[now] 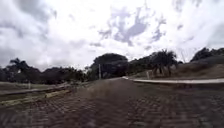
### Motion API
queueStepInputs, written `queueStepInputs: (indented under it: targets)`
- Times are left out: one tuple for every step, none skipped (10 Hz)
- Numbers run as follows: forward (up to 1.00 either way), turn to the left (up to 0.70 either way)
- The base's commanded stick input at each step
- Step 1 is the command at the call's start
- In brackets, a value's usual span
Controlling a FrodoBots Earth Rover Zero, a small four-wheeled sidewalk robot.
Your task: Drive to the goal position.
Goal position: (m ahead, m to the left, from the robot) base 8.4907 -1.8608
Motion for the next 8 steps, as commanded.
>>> queueStepInputs:
  targets:
    - [0.85,0.00]
    - [0.85,0.00]
    - [0.85,0.00]
    - [0.85,0.00]
    - [0.85,0.00]
    - [0.85,0.00]
    - [0.85,0.00]
    - [0.85,0.00]
